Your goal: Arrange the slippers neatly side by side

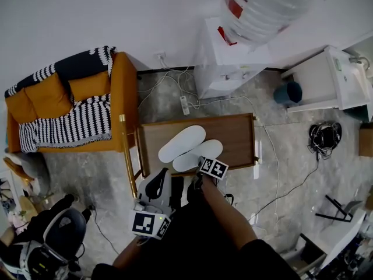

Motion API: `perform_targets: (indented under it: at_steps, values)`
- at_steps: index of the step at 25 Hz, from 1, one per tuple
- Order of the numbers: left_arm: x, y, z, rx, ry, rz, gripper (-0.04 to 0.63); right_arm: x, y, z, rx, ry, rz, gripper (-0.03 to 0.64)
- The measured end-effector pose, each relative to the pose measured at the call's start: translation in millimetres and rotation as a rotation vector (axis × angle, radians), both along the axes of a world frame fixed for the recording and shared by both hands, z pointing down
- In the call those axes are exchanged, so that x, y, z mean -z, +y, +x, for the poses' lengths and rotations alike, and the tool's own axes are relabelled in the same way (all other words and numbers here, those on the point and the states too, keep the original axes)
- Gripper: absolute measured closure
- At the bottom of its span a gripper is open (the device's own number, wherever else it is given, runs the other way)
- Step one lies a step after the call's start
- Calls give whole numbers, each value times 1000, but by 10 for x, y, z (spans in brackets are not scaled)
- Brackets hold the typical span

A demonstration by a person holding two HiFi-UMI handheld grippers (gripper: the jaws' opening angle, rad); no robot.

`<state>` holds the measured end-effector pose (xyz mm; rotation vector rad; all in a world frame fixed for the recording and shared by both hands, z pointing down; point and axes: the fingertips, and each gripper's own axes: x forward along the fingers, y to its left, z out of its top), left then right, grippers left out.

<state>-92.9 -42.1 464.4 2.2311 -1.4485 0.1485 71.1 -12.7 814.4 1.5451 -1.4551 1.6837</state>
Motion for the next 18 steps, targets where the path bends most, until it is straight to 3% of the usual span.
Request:
perform_targets:
  at_steps: [12,18]
  values:
    - [29,7,85,2,1,7,583,132,66,104,72,3,24,582]
    - [76,17,159,5,4,20,583,328,23,198,137,3,80,584]
